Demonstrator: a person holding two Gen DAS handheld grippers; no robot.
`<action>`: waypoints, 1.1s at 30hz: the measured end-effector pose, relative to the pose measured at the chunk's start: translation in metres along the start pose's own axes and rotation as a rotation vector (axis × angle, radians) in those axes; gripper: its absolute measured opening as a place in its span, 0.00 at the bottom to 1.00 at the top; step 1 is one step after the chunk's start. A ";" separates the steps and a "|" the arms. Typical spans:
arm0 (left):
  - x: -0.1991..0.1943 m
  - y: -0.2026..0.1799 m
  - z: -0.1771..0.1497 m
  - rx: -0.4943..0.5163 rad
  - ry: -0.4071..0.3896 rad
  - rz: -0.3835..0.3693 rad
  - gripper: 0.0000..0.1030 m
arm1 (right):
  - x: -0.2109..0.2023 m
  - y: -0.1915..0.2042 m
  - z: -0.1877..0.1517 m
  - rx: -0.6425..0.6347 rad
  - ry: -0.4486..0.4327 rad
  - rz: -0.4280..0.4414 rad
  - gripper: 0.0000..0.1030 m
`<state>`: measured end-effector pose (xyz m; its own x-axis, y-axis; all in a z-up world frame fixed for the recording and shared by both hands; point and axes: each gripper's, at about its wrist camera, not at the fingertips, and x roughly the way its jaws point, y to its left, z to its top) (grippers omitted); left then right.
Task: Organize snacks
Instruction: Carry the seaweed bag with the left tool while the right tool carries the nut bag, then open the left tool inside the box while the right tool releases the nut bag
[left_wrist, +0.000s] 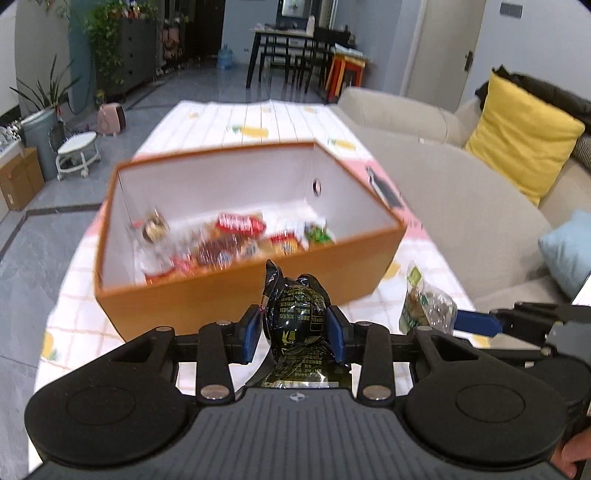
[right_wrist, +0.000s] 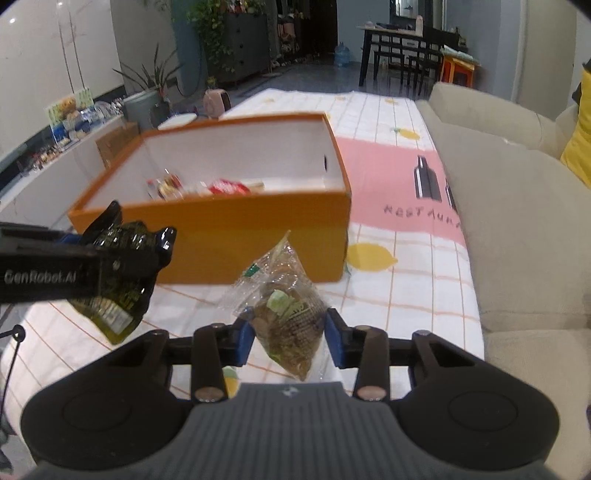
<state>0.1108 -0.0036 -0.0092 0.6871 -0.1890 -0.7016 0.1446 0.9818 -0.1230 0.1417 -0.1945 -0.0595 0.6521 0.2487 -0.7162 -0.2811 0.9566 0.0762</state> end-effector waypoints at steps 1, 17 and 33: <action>-0.004 0.000 0.005 0.001 -0.010 -0.001 0.41 | -0.006 0.002 0.004 -0.003 -0.012 0.003 0.37; -0.017 0.018 0.086 0.046 -0.110 0.011 0.41 | -0.028 0.019 0.093 -0.080 -0.133 0.082 0.36; 0.078 0.063 0.120 0.130 0.057 0.099 0.41 | 0.085 0.030 0.168 -0.160 0.029 0.128 0.36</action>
<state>0.2587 0.0415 0.0126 0.6614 -0.0864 -0.7450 0.1718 0.9844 0.0383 0.3067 -0.1189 -0.0015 0.5839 0.3596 -0.7279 -0.4702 0.8807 0.0578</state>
